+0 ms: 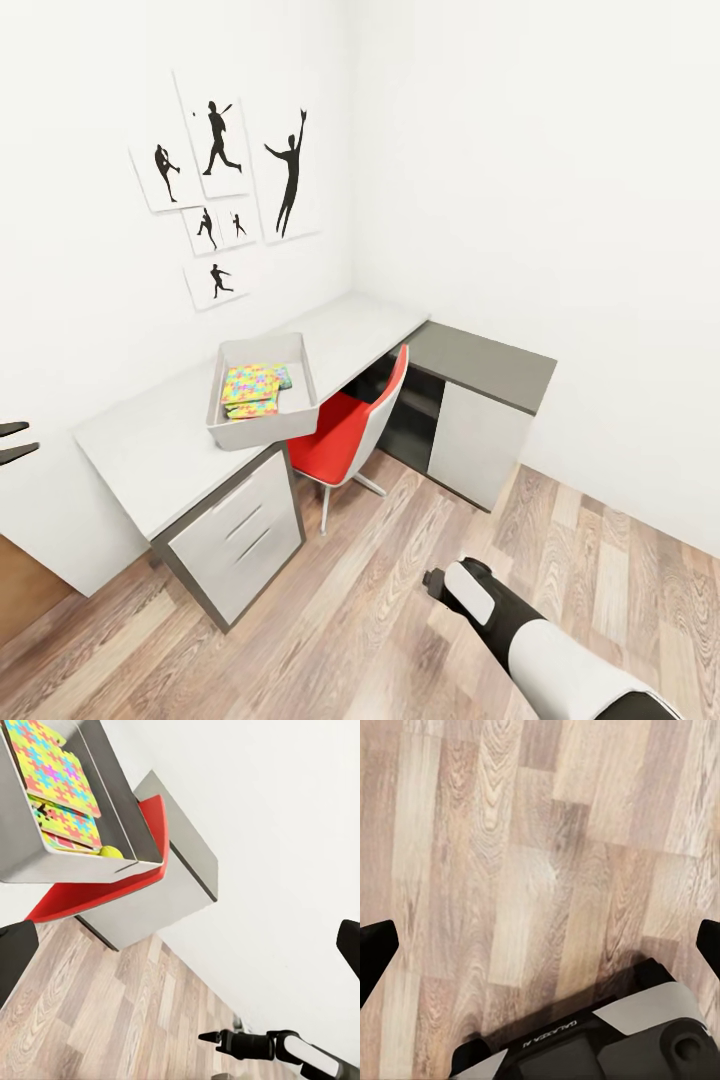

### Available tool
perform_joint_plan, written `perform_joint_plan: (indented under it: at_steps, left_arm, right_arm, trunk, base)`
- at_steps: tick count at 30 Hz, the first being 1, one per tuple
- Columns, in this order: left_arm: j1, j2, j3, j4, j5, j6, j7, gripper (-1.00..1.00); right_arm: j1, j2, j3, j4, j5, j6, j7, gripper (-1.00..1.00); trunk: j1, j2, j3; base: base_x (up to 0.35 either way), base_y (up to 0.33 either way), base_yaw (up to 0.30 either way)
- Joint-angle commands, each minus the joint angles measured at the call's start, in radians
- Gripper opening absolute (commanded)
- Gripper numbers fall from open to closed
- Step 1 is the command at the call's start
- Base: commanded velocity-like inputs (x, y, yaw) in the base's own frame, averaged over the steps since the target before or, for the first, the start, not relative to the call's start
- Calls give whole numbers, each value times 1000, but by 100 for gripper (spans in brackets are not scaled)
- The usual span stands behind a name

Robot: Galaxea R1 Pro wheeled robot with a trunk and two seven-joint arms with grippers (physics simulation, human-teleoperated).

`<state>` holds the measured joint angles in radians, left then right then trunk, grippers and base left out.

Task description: Put all the toys in the child's room - the three board games (two on the bed and one on the table), the two jigsaw puzzles on the table, and the tennis ball on the table - inside the toy box on the table in the child's room.

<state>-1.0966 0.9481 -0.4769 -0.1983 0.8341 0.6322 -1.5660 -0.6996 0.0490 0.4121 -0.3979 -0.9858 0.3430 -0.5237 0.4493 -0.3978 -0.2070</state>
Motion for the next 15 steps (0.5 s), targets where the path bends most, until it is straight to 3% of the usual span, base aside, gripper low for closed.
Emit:
perform_joint_plan:
  at_steps: [1, 7, 10, 15]
  left_arm:
    - [-2, 0, -8, 0, 5, 11, -5, 100]
    - [-2, 1, -8, 0, 5, 11, -5, 100]
    - [-2, 0, -9, 0, 5, 11, -5, 100]
    - [-2, 1, -9, 0, 5, 11, -5, 100]
  right_arm:
    - [2, 2, 8, -1, -6, 4, -7, 100]
    - [28, 0, 4, 1, -13, 3, -7, 100]
    - [81, -3, 0, -4, -16, -16, -4, 100]
    - [101, -4, -1, -2, -13, -39, 46, 100]
  trunk:
    - [1, -2, -2]
    - [1, -2, -2]
    - [1, -2, -2]
    - [1, -2, -2]
  base:
    - [0, 0, 0]
    - [0, 0, -5]
    - [0, 0, -174]
    - [0, 0, -253]
